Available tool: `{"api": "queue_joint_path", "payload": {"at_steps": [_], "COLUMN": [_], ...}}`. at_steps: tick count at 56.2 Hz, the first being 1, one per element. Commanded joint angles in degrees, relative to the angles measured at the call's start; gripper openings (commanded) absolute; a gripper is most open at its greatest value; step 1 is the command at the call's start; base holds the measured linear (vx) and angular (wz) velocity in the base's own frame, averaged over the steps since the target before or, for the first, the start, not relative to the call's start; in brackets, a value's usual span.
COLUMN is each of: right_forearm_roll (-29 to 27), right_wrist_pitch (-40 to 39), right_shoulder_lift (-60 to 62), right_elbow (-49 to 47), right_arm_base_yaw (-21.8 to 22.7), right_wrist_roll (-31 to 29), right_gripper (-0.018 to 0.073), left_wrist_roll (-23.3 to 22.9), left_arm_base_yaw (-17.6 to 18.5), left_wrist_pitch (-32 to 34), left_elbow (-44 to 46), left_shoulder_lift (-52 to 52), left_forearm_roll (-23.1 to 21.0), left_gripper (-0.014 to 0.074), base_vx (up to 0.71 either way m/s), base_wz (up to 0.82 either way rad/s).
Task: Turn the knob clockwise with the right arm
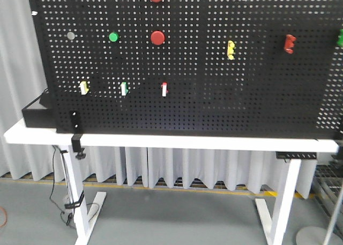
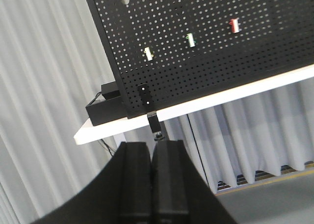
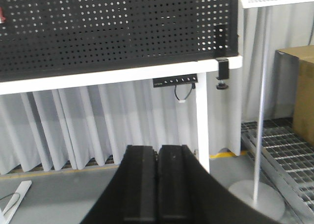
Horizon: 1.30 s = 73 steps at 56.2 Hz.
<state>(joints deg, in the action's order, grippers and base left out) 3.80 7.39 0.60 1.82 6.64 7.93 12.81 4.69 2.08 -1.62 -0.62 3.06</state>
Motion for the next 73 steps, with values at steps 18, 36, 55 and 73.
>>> {"api": "queue_joint_path", "payload": {"at_steps": [18,36,55,73], "right_forearm_roll": [0.55,0.55,0.55,0.55], "right_wrist_pitch": [-4.82,-4.82,-4.82,-4.82], "right_shoulder_lift": [0.62,0.62,0.62,0.62], "right_elbow": [0.43,0.43,0.43,0.43], "right_arm_base_yaw": [0.36,0.36,0.36,0.36], "right_wrist_roll": [-0.11,-0.11,-0.11,-0.11], "right_gripper": [-0.0008,-0.0008,-0.0008,-0.0008], "left_wrist_roll": [-0.22,-0.22,-0.22,-0.22], "left_arm_base_yaw": [0.45,0.45,0.45,0.45], "left_wrist_pitch": [4.41,4.41,4.41,4.41], "left_elbow": [-1.87,-1.87,-1.87,-1.87], "left_shoulder_lift": [-0.98,-0.98,-0.98,-0.98], "left_forearm_roll": [-0.3,-0.3,-0.3,-0.3], "left_gripper": [-0.0006,-0.0006,-0.0006,-0.0006], "base_vx": [0.4,0.4,0.36,0.19], "base_wz": [-0.04,0.0,0.01,-0.05]}}
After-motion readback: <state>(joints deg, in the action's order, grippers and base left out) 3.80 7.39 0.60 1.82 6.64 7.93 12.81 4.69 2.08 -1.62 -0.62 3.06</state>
